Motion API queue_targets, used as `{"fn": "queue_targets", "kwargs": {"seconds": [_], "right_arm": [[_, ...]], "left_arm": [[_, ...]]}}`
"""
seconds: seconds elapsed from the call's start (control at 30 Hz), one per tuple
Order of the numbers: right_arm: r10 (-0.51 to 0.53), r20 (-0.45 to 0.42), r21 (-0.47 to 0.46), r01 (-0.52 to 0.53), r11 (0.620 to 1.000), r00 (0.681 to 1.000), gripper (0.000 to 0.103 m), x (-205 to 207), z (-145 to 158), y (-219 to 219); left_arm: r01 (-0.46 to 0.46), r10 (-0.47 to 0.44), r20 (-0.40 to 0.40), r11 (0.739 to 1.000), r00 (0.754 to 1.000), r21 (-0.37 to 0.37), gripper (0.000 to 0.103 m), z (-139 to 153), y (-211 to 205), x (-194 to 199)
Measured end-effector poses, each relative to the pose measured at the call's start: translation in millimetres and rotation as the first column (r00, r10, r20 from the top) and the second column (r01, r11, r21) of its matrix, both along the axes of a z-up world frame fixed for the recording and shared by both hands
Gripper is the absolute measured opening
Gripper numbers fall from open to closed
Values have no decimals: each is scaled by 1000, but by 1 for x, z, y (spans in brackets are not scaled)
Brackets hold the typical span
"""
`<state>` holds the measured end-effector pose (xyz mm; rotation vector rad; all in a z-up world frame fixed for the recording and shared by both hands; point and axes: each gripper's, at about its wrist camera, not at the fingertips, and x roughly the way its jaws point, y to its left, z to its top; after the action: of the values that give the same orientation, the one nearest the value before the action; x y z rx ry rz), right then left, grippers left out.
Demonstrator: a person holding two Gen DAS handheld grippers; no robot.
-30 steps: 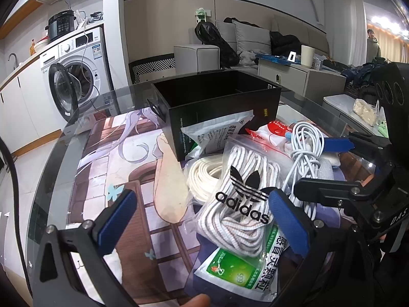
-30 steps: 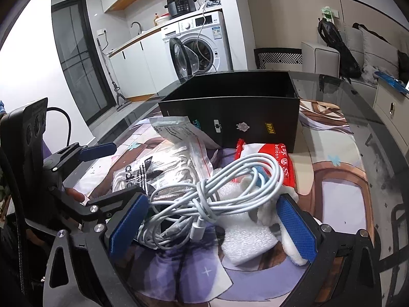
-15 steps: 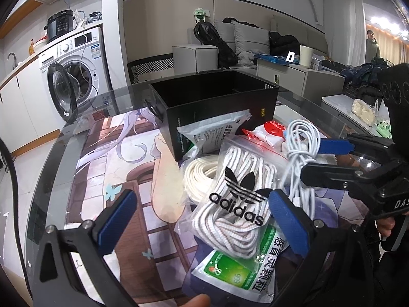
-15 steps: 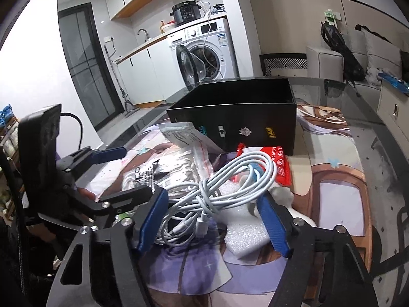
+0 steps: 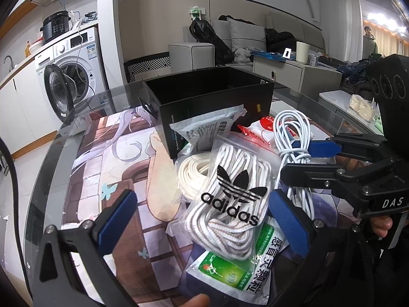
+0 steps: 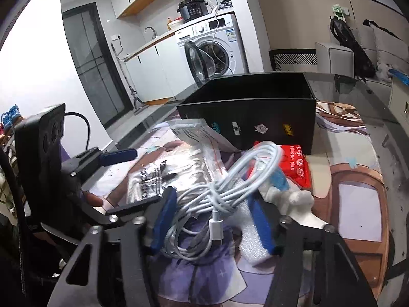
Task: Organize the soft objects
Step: 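Lower the right tool onto the coiled white cable while the left tool approaches the adidas rope bag, then grasp the clear adidas rope bag with the left tool while the right tool lifts the cable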
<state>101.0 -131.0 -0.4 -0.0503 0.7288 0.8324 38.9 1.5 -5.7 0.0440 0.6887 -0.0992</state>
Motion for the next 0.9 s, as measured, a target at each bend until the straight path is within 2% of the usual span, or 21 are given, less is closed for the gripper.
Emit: {"fn": "queue_targets", "kwargs": {"seconds": [0.03,0.1,0.2,0.47,0.73,0.77,0.83,0.87,0.9], "right_arm": [[6,-2,3,-6,1000,1000,49,-1,0,0],[20,3,12,-20,1000,1000,37,-2,2,1],[38,5,27,-38,999,999,30,-4,5,1],[33,35,39,-34,999,999,30,-7,12,-8],[12,61,55,-15,998,998,30,-8,22,-22],[7,61,56,-10,998,998,30,-9,23,-25],[-3,60,61,-1,998,998,29,-8,23,-28],[-7,58,63,3,998,998,27,-7,24,-30],[-10,59,66,6,998,998,22,-7,24,-31]], "left_arm": [[-2,2,1,1000,1000,1,103,0,0,0],[-3,3,4,1000,1000,3,103,1,0,0],[-4,4,6,1000,1000,2,103,2,1,0],[15,-15,6,1000,1000,4,103,6,-1,3],[76,-73,-40,993,997,88,102,-1,-18,14],[85,-82,-48,993,996,83,100,-2,-18,14],[110,-107,-63,992,992,57,81,-2,-18,15],[114,-111,-72,992,991,51,78,-2,-18,16],[114,-110,-67,992,992,52,71,-2,-18,15]]}}
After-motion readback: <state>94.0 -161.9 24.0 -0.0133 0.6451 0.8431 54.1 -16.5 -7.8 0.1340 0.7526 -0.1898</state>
